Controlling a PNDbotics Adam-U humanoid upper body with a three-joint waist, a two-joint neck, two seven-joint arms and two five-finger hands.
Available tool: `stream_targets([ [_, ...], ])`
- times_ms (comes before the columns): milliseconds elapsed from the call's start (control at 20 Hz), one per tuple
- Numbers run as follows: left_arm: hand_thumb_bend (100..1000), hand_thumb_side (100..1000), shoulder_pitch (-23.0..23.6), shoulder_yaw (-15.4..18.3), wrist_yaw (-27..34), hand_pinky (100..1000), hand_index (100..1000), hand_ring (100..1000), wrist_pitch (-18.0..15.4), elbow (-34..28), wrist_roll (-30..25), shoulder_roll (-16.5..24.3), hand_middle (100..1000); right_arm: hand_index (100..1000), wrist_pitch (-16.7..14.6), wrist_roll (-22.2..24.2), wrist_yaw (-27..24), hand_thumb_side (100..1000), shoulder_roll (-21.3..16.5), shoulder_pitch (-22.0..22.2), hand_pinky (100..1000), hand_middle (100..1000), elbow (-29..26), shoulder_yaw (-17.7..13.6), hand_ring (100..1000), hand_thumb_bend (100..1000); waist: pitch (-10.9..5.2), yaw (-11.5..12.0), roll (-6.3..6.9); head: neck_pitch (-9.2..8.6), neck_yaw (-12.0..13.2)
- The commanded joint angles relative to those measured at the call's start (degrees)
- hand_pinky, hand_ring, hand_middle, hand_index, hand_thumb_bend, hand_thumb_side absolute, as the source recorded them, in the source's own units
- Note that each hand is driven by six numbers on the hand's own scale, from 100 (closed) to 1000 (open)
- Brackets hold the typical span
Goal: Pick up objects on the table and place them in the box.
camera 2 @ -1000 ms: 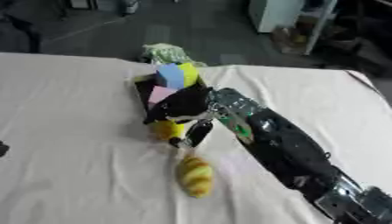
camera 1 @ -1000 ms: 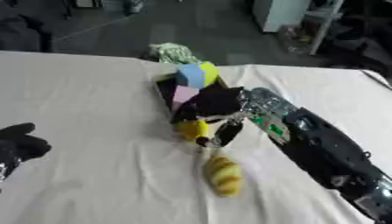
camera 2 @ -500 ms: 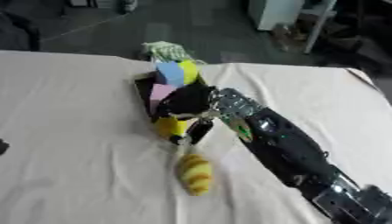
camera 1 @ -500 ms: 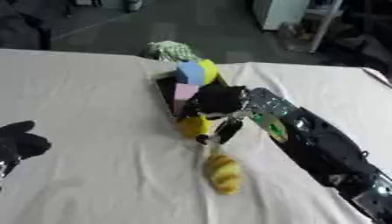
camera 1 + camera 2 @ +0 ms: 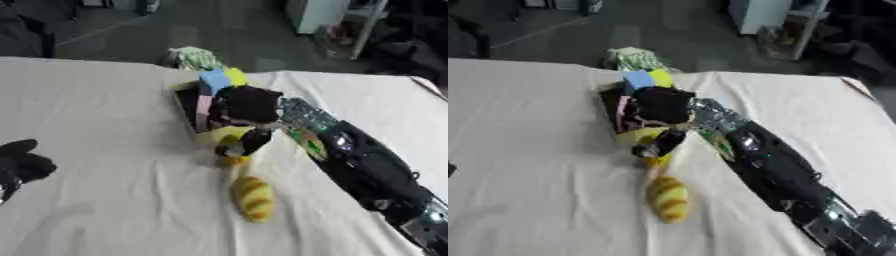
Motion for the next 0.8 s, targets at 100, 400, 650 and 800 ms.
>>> stream_targets([
  [100,100,727,-0.13,0.12,-0.21,808,837,714,-0.07,-1.08,-0.27,0.07,627,557,0.37,-3.24,-2.82,221,-2.62,-0.71,668,302,-1.42,-0.57,537,248,-0.89,-0.13,0.23,0.45,-0.34],
  [400,100,726,-0.13,0.13,-0.11,809,837,713,-0.07,-1.08,-0.35,0.11,627,545,2.12,-0.41,-10.4,180,-4.16,-0.92,660,289,-3.3,-1.65,525,231,-1.01,-0.17,0.13,0.43,-0.66],
  [650,100,726,-0.22,0.15,0.0,809,837,713,-0.08,-1.08,-0.44,0.09,627,872,1.67,6.02,-12.93,258,-5.11,-0.59,756,619,-3.6,-2.01,739,100,-1.06,-0.03,0.05,0.41,-1.0],
  [800,100,728,-0.21,0.23,-0.03,810,836,713,-0.03,-1.08,-0.43,0.2,627,1000,-3.01,19.23,-11.5,340,-6.58,0.24,833,855,-4.96,-1.79,874,164,-1.07,-0.02,-0.09,0.46,-0.89],
])
